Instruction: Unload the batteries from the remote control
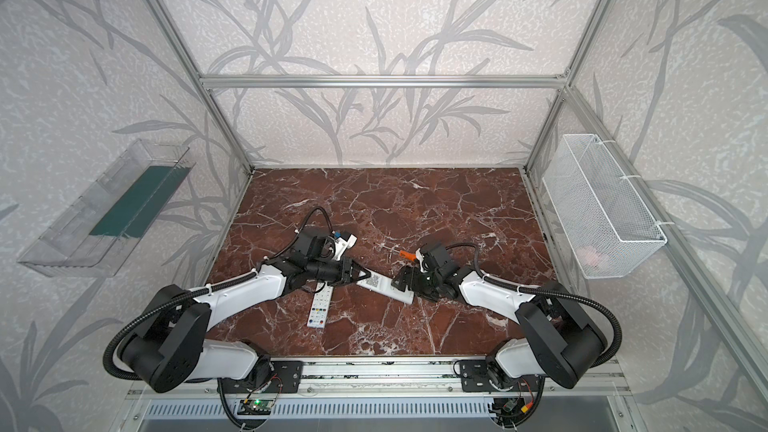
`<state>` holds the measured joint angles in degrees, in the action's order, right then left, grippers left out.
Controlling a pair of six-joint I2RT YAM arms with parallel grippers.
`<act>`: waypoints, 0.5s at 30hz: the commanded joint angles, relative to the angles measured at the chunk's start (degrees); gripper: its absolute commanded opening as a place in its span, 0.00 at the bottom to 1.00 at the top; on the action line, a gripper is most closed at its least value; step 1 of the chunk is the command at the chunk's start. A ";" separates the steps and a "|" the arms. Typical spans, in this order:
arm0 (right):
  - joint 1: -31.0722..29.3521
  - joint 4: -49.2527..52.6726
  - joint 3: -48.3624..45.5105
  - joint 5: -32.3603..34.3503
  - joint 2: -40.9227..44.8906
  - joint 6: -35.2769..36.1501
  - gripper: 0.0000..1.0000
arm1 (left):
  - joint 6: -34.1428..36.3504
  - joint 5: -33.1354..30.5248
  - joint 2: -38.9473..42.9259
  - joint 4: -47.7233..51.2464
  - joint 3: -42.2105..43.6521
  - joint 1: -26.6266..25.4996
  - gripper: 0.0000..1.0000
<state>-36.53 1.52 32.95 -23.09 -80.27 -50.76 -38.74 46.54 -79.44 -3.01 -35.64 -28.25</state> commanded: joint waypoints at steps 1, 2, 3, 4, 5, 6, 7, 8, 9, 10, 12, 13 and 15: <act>-2.13 3.49 -1.95 0.66 -0.85 0.01 0.90 | 1.74 -0.31 -0.19 -0.21 -0.75 -0.87 0.08; -2.22 3.43 -2.12 0.83 -0.94 -0.18 0.90 | 1.74 -0.31 -0.14 -0.16 -0.75 -0.84 0.08; -2.31 3.40 -2.26 0.91 -1.07 -0.26 0.90 | 1.74 -0.28 -0.17 -0.16 -0.67 -0.91 0.08; -2.38 3.49 -2.34 1.02 -1.19 -0.31 0.90 | 1.74 -0.24 -0.13 -0.17 -0.66 -0.92 0.08; -2.41 3.45 -2.44 1.17 -1.34 -0.40 0.89 | 1.74 -0.22 -0.17 -0.16 -0.66 -0.84 0.08; -2.48 3.40 -2.54 1.29 -1.53 -0.40 0.88 | 1.74 -0.25 -0.17 -0.16 -0.66 -0.92 0.08; -2.49 3.39 -2.56 1.32 -1.63 -0.53 0.88 | 1.74 -0.28 -0.12 -0.11 -0.66 -0.85 0.08; -2.49 3.30 -2.54 1.30 -1.93 -0.53 0.87 | 1.74 -0.31 -0.10 -0.16 -0.61 -0.93 0.08; -2.56 3.31 -2.54 1.32 -2.16 -0.54 0.86 | 1.74 -0.35 -0.10 -0.16 -0.57 -0.85 0.08; -2.58 3.16 -2.63 1.39 -2.41 -0.59 0.85 | 1.74 -0.38 -0.04 -0.16 -0.57 -0.84 0.08; -2.73 2.91 -2.79 1.60 -2.91 -0.93 0.84 | 1.74 -0.33 -0.10 -0.11 -0.57 -0.87 0.08; -2.80 2.86 -2.89 1.74 -3.09 -1.07 0.84 | 1.78 -0.40 -0.02 -0.14 -0.57 -0.85 0.08; -2.92 2.66 -3.14 1.91 -3.29 -1.34 0.83 | 1.78 -0.22 -0.09 -0.08 -0.64 -0.86 0.08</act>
<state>-37.19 0.58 32.27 -22.35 -80.44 -51.31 -39.07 46.13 -79.44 -2.22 -35.64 -27.99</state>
